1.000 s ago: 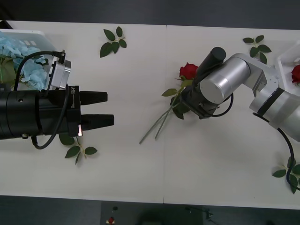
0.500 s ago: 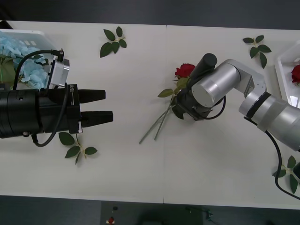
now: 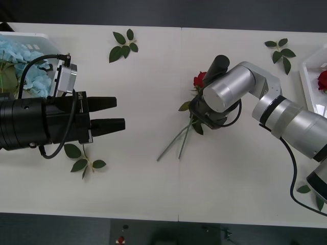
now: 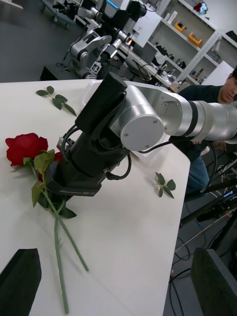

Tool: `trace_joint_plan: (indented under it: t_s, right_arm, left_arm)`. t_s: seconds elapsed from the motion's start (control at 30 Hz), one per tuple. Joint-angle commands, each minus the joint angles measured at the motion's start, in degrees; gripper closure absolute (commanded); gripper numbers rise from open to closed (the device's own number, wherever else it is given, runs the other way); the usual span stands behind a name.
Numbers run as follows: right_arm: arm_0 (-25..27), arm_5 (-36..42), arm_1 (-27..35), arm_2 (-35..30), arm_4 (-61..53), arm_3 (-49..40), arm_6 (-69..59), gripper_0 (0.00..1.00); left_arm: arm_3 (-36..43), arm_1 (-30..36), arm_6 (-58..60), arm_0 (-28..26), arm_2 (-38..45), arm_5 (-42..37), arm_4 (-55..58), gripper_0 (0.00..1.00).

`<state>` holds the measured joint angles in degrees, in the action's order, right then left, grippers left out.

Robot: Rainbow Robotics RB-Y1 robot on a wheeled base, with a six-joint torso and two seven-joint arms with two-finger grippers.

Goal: Put the red flowers into the right box and the blue flowers into the left box

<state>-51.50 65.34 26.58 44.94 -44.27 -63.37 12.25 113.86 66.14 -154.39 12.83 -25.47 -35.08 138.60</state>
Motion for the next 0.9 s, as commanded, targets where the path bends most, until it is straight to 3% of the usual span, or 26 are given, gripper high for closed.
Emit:
trace_joint_plan:
  t_s: [0.03,0.23,0.73,0.9]
  right_arm:
    - [-1.50,-0.21,-0.12,-0.55,-0.29,-0.87,-3.28,1.00]
    - [-1.68,0.14,0.23,-0.55,1.11,-2.28,-0.47,1.00]
    - [-5.19,17.10,12.62,-7.85,-1.00,-19.24,31.79,1.00]
    - [-5.98,20.79,15.79,-7.85,-2.31,-23.46,35.74,1.00]
  left_arm:
    - [0.39,0.48,-0.61,1.14,0.77,0.36,-0.09,0.12]
    - [0.39,0.48,-0.61,1.14,0.77,0.36,-0.09,0.12]
    - [0.39,0.48,-0.61,1.14,0.77,0.36,-0.09,0.12]
    - [0.39,0.48,-0.61,1.14,0.77,0.36,-0.09,0.12]
